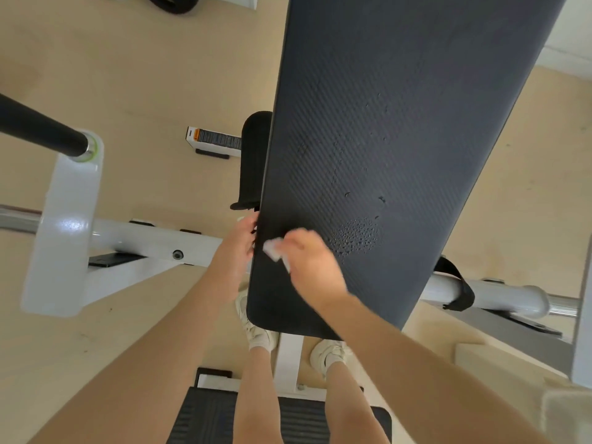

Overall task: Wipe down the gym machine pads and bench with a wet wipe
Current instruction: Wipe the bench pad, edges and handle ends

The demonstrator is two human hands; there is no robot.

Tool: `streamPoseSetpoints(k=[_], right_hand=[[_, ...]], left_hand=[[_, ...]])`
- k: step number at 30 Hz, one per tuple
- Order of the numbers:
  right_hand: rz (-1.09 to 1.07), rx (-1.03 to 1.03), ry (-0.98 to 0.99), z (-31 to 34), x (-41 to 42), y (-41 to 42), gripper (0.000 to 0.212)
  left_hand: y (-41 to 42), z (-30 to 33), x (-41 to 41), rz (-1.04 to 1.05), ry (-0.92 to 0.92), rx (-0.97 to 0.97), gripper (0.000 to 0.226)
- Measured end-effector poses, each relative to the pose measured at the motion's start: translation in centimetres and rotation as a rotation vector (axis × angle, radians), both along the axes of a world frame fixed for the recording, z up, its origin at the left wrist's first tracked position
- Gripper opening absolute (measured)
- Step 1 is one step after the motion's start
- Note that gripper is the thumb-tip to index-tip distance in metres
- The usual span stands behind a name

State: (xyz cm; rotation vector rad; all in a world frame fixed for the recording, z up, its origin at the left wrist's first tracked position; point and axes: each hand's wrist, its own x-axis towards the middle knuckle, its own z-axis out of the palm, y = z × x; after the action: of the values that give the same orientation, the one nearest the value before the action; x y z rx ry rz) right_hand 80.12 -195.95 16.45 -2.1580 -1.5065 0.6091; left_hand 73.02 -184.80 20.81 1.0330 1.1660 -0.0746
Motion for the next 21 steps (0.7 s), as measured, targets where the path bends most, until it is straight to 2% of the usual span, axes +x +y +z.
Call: streamPoseSetpoints(k=[3,6,8,12,15,17,18,19,21], right_hand=[[-0.237,0.170,-0.055,3.4,5.0,3.8,0.019],[-0.271,0.191,-0.197,4.8,9.1,5.7,0.018],[-0.338,0.132,-0.086,4.1,9.7,5.6,0.023],[-0.118,-0.083,-0.122,1.1,5.3,0.9,0.023],[0.021,-0.161,-0.010,0.2,1.7,-3.0,0.013],[0.204,-0.095,-0.077,-0.2,1.8,-4.0,0.040],[0.216,-0.111,-0.061,0.2,2.4,-3.7,0.042],[0.205,-0.099,-0.060,0.9,3.3,-3.1,0.036],[0.037,-0.077,-0.066,2.6,5.9,-1.4,0.022]], left_hand=[[-0.6,-0.8,-0.5,-0.065,0.017,0.042,0.044],[-0.7,-1.8,-0.8,-0.115,0.027,0.051,0.050],[-0.8,-2.7,-0.9,-0.161,0.046,0.090,0.053],[-1.5,-3.5,-1.7,-0.236,0.002,0.137,0.077],[-2.0,-3.6,-1.4,-0.289,0.044,0.282,0.100],[-2.8,-3.3,-1.0,-0.337,0.115,0.411,0.109],[-3.3,-3.4,-0.9,-0.356,0.128,0.483,0.110],[-3.8,-3.4,-0.8,-0.366,0.138,0.533,0.112],[-4.4,-3.8,-0.6,-0.382,0.173,0.579,0.118]])
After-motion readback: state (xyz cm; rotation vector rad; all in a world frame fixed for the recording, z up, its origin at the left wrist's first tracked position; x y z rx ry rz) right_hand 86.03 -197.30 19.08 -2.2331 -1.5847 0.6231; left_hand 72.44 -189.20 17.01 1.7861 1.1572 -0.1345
